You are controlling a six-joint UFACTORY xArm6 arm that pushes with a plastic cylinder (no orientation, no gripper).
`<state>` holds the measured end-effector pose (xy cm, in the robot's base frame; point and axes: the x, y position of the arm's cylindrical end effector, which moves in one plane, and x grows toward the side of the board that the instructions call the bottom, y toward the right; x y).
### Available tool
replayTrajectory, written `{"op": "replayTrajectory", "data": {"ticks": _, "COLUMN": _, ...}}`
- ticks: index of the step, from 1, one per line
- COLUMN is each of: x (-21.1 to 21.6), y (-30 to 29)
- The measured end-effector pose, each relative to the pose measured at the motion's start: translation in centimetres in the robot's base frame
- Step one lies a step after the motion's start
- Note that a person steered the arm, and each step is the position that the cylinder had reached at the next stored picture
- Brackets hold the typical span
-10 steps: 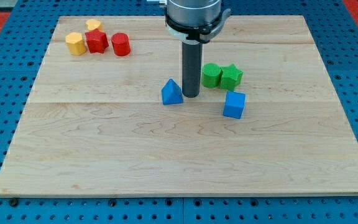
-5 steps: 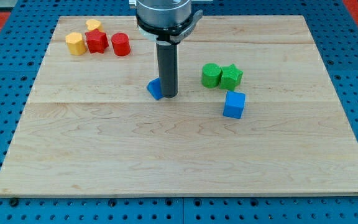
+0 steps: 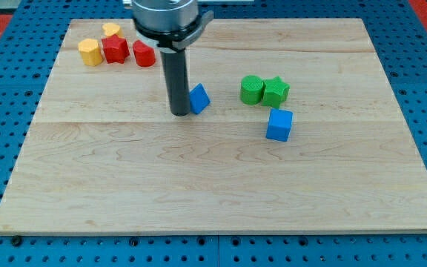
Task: Place the blue triangle at the center
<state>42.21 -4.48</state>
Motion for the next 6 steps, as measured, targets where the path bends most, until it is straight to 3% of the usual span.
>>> {"op": "replayTrajectory", "data": {"ticks": 2, "x": -0.1, "y": 5.2}}
{"op": "replayTrajectory", "data": {"ticks": 3, "x": 1.1, "y": 4.5}}
{"op": "replayTrajectory", "data": {"ticks": 4, "x": -0.5, "y": -2.9}}
{"op": "replayTrajectory", "data": {"ticks": 6, "x": -1.5, "y": 2.4}}
